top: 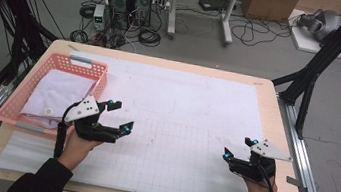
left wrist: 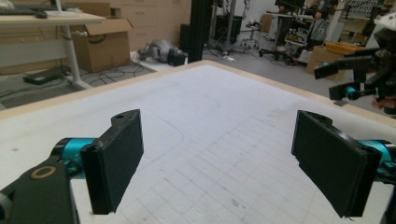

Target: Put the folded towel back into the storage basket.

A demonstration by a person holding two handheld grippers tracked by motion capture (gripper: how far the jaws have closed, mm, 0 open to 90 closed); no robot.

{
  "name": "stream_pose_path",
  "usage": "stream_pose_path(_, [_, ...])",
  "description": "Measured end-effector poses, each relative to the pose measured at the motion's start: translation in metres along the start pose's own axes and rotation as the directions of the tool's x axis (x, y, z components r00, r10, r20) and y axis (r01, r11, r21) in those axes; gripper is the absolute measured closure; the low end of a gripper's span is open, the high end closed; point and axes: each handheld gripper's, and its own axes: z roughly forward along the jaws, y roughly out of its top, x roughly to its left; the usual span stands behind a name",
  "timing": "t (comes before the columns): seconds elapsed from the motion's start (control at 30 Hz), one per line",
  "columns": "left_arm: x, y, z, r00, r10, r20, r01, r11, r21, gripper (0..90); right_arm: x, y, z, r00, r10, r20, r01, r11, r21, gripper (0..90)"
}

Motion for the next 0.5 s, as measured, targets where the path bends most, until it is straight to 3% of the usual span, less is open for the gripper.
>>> stream_pose_path(0.23, [-0.012,-0.012,0.005,0.9998,0.006,0.02,-0.007,0.9999,0.01,17.1,0.0,0.0,0.0,0.9999,0.016,0.0,-0.016,0.9999,-0.001,17.9])
stream_pose_path(0.5, [-0.013,-0.022,0.011,0.9997,-0.007,0.021,0.006,0.9988,0.049,17.3,0.0,0.0,0.002,0.9999,0.016,0.001,-0.016,0.9999,0.0,17.9])
